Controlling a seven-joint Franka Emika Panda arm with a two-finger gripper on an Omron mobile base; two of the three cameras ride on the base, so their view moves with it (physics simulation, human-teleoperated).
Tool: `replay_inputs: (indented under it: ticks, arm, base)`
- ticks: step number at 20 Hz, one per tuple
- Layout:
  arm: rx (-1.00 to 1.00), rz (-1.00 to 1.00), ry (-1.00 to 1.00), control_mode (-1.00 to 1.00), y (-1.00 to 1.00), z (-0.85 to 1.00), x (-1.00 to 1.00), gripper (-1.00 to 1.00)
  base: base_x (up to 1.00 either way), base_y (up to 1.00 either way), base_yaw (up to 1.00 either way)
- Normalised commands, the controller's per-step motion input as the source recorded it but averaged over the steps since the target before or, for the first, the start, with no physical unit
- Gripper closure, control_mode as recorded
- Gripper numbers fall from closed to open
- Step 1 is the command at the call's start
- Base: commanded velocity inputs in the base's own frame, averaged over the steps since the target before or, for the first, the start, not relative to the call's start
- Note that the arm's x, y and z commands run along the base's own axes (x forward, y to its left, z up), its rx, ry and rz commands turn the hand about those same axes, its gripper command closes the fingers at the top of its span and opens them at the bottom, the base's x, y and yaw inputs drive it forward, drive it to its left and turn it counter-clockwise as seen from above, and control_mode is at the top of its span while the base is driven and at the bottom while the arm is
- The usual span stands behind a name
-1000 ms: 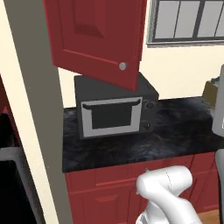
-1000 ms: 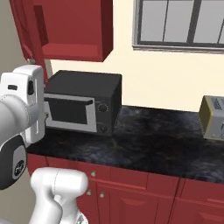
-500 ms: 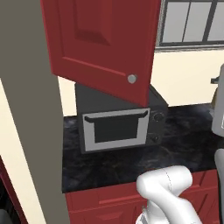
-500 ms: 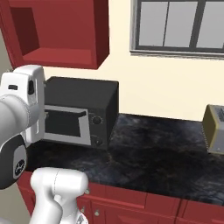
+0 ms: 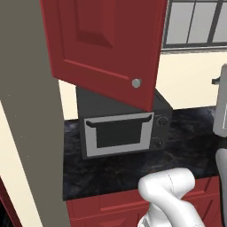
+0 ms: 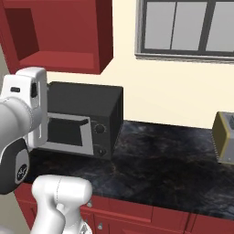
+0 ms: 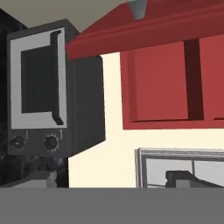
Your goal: Close all open cabinet doors.
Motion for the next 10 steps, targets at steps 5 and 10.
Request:
replay_inputs:
  ticks: [5,10]
  arm:
    - [0.0,0.0,0.04,-1.0,0.0,0.0,0.13,-1.0]
    - [0.0,0.0,0.02,-1.0,0.0,0.01,-0.04,-1.0]
  base:
    - [0.0,0.0,0.0]
    - [0.0,0.0,0.0]
